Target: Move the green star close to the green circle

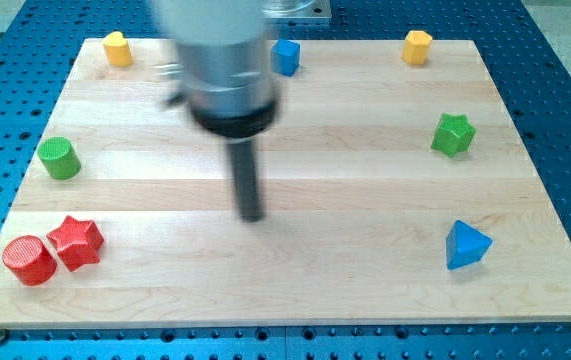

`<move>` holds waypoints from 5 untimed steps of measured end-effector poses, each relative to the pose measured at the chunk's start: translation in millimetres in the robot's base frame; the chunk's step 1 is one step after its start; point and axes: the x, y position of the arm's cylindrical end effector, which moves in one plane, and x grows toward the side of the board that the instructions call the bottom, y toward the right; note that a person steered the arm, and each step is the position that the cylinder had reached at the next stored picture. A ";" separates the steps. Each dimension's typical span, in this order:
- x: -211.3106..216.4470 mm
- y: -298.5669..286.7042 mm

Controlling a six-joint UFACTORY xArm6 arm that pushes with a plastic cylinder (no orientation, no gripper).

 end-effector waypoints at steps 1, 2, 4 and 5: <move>-3.7 125.2; -7.8 260.6; -87.0 192.1; -85.7 145.9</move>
